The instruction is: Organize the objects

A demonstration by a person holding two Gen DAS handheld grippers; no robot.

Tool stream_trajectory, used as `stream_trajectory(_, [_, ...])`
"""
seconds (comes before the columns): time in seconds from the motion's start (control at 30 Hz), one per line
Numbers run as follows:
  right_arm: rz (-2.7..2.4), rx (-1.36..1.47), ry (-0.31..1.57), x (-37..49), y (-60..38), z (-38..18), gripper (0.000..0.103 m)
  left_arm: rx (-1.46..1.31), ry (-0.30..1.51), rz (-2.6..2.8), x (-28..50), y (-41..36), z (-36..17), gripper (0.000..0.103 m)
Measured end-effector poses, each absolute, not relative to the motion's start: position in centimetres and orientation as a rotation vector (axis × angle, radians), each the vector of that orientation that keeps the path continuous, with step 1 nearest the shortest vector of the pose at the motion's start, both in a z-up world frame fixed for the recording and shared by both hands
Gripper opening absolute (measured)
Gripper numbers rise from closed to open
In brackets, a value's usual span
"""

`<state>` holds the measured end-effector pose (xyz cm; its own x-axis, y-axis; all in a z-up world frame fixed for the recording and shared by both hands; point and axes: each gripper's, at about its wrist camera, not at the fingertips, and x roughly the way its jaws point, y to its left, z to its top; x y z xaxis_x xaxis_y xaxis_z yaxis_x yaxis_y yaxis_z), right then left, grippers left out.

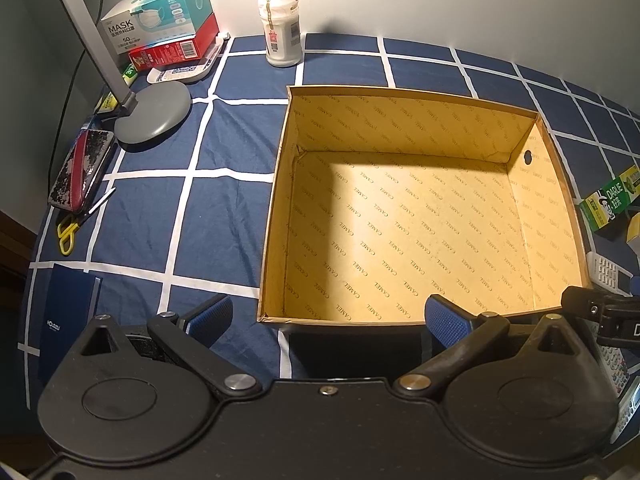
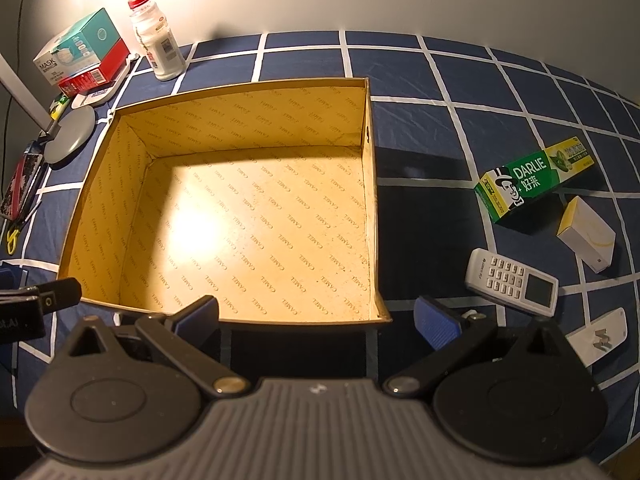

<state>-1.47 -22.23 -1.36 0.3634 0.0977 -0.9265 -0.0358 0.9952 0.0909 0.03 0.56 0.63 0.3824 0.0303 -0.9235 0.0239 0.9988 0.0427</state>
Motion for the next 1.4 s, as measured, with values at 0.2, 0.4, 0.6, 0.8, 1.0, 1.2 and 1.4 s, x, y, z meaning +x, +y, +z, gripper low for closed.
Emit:
stream_trajectory(0.2, [0.085,0.060,1.192,-1.6,-22.1,-1.3,0.103,0.050,1.177,0.004,-0.1,0.6,0.7,0.103])
stream_trajectory(0.4, [0.081,0.063,1.193,-1.7,-22.1,-1.2,0.103,0.052,1.180,0.003,-0.2,0.8,0.6,0.103])
stream_trajectory(0.6, [0.084,0.064,1.188,-1.8,-22.1,-1.1,0.103,0.057,1.177,-0.001,-0.4,0.7,0.7,0.103])
stream_trajectory(0.8, [0.084,0.065,1.187,-2.0,-22.1,-0.9,0.103,0.056,1.179,-0.004,-0.6,0.7,0.8,0.103])
stream_trajectory(1.0, [0.088,0.066,1.183,-2.1,-22.1,-0.7,0.103,0.065,1.175,-0.010,-0.7,0.3,1.0,0.103])
stream_trajectory(1.2, [0.092,0.063,1.184,-2.2,-22.2,-0.6,0.103,0.069,1.176,-0.017,-1.0,0.0,1.0,0.103])
stream_trajectory(1.4, [0.090,0.065,1.183,-2.4,-22.2,-0.6,0.103,0.082,1.176,-0.037,-1.1,0.0,1.1,0.103])
